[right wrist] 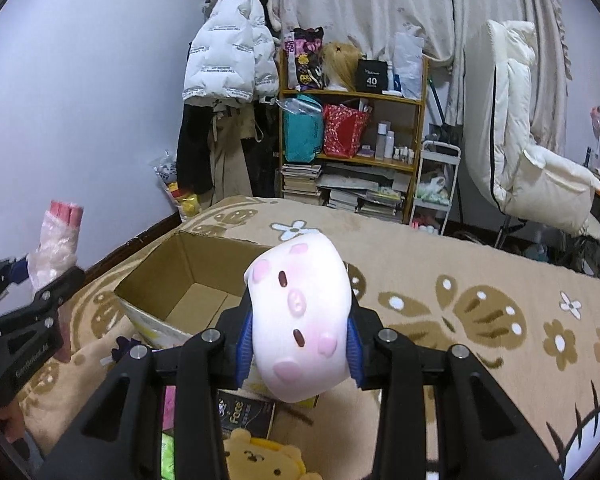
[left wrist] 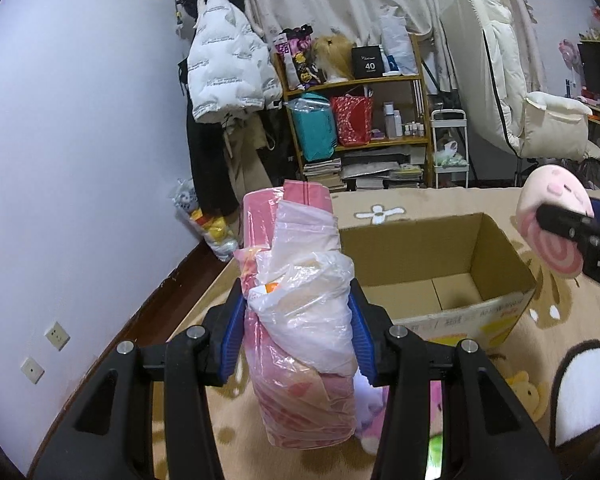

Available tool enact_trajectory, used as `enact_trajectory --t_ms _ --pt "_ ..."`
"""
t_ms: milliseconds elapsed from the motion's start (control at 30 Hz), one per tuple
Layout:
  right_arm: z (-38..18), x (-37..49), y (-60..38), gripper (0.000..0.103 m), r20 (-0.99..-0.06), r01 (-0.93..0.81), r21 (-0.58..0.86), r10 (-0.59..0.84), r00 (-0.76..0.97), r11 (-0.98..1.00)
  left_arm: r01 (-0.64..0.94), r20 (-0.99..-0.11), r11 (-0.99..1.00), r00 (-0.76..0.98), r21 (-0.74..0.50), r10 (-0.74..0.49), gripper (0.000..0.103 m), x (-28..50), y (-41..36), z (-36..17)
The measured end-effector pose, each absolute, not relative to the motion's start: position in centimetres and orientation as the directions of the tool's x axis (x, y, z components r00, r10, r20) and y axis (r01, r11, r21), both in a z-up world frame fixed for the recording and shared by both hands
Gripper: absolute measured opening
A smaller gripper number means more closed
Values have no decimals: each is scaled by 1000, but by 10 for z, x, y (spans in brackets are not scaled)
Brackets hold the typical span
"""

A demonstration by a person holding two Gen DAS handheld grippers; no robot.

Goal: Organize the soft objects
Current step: 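Lift the pink tissue pack with the left tool while the right tool carries the marshmallow plush toward the box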

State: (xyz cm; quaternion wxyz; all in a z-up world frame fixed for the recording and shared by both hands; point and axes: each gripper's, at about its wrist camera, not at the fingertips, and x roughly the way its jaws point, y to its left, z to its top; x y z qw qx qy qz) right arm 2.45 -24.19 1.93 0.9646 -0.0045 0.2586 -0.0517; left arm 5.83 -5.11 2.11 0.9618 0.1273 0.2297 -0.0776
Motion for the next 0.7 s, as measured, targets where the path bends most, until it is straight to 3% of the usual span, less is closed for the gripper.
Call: enact_trajectory --t_ms 500,700 --pt "-8 67 -251 40 -520 62 -25 -66 852 998 267 -464 941 874 208 -146 46 109 -78 11" --pt "-14 80 -251 41 -520 42 7 -32 854 999 321 -532 933 825 159 -193 46 124 -85 -2"
